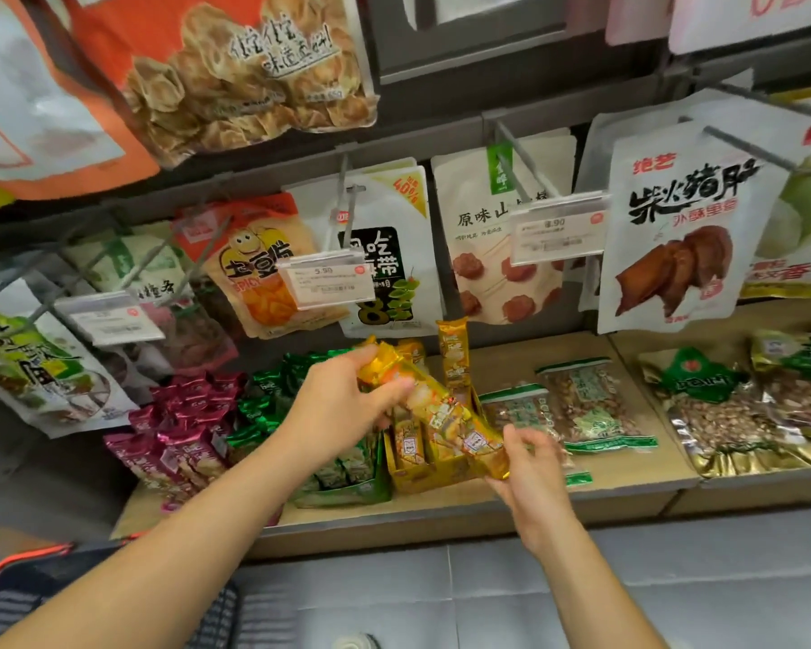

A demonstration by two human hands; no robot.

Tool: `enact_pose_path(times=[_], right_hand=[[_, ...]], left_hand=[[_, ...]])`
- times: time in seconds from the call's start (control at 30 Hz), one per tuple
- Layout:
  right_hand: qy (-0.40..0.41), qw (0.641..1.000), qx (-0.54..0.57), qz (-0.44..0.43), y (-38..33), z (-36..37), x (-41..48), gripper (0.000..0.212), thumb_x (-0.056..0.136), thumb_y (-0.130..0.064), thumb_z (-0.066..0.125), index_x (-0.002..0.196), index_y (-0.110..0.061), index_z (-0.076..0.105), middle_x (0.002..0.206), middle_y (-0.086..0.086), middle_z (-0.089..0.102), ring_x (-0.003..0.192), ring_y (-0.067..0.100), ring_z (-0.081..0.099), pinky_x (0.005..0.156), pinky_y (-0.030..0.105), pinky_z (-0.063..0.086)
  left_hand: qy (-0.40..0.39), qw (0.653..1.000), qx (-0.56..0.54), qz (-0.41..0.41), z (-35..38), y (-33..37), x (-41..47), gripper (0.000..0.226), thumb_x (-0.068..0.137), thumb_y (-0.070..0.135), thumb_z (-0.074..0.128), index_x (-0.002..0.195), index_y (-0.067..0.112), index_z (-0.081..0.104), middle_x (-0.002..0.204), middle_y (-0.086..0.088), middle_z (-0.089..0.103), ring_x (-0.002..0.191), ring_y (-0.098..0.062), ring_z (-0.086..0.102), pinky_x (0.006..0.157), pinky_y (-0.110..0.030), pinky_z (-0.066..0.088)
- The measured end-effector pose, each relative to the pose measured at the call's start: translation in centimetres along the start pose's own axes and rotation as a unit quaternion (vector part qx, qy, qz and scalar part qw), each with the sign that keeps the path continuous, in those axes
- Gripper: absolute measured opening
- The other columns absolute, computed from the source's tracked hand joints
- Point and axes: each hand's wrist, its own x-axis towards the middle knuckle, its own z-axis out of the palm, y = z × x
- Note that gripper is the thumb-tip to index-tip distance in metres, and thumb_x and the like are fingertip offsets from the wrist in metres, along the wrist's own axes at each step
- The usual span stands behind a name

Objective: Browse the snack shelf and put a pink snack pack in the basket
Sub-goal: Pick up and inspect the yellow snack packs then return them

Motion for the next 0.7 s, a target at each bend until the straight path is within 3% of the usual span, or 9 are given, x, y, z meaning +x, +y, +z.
enact_pose_path(times=[0.1,0.2,0.37,0.47,0.57,0.7], right_hand=[[0.028,0.987,-0.141,-0.074,0.7,-0.2,1.0,0.020,0.100,-0.025,0.049,0.116,-0.014,0.054,0.110,0.008,0.061,0.091,0.019,0.056,0.080,0.033,0.046],[0.020,0.958,-0.257,-0.127,1.7,-0.5,1.9,0.026,0.095,-0.010,0.055,0.121,-0.014,0.056,0.123,0.010,0.060,0.109,0.024,0.055,0.095,0.037,0.044],[-0.051,0.901,-0.409,-0.135,2.7,0.4,2.7,0.051,0.097,-0.020,0.053,0.146,-0.014,0.039,0.153,0.007,0.037,0.141,0.024,0.032,0.115,0.035,0.028],[-0.073,0.881,-0.444,-0.146,3.1,1.0,3.1,0.052,0.097,-0.024,0.053,0.146,-0.015,0.039,0.152,0.008,0.035,0.140,0.024,0.033,0.113,0.031,0.028],[-0.062,0.869,-0.467,-0.152,3.3,1.0,3.6,0.049,0.097,-0.024,0.052,0.144,-0.016,0.042,0.150,0.008,0.033,0.137,0.024,0.035,0.110,0.028,0.027],[-0.034,0.849,-0.498,-0.177,3.6,1.3,3.4,0.052,0.096,-0.023,0.053,0.146,-0.018,0.039,0.146,0.008,0.036,0.132,0.025,0.038,0.110,0.033,0.033]], left_hand=[[0.039,0.999,-0.002,0.032,1.1,-0.1,1.9,0.013,0.087,0.033,0.070,0.088,0.020,0.068,0.076,0.003,0.071,0.072,-0.013,0.068,0.078,-0.039,0.056],[0.041,0.994,0.096,0.040,2.2,-0.4,3.7,0.015,0.087,0.039,0.068,0.087,0.024,0.065,0.077,0.008,0.068,0.076,-0.014,0.064,0.077,-0.030,0.051],[-0.003,0.984,0.169,0.052,5.5,-0.7,6.0,0.021,0.090,0.040,0.064,0.102,0.023,0.064,0.084,0.007,0.067,0.091,-0.021,0.065,0.076,-0.029,0.048],[-0.013,0.984,0.169,0.053,8.0,-1.3,7.1,0.026,0.089,0.038,0.066,0.109,0.020,0.064,0.099,0.000,0.072,0.098,-0.022,0.065,0.083,-0.030,0.049],[-0.003,0.992,0.122,0.002,9.7,-1.8,8.6,0.028,0.089,0.032,0.067,0.112,0.017,0.062,0.102,-0.003,0.070,0.101,-0.024,0.064,0.081,-0.029,0.045],[0.029,0.994,0.093,-0.050,10.6,-1.9,10.5,0.045,0.089,0.020,0.066,0.131,0.017,0.049,0.112,-0.009,0.066,0.107,-0.030,0.062,0.086,-0.035,0.049]])
